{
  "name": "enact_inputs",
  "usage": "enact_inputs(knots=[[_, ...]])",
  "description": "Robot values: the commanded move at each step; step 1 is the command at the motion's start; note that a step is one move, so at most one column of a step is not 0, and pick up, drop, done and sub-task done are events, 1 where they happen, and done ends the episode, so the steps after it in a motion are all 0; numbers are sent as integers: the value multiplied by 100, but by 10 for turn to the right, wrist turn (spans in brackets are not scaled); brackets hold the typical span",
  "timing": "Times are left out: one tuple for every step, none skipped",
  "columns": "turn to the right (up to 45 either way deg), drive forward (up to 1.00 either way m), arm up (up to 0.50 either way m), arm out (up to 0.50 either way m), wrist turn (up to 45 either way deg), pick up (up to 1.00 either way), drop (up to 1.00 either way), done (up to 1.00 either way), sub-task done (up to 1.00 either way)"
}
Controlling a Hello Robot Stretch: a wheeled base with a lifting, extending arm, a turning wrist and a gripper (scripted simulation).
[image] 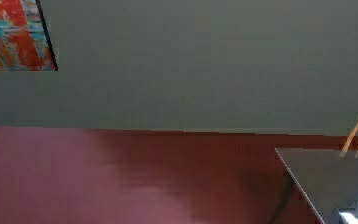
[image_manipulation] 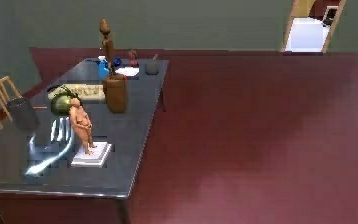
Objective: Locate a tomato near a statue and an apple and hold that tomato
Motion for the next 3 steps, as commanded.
enact_inputs(knots=[[0,100,0,0,0,0,0,0,0],[60,0,0,0,0,0,0,0,0],[0,50,0,0,0,0,0,0,0]])
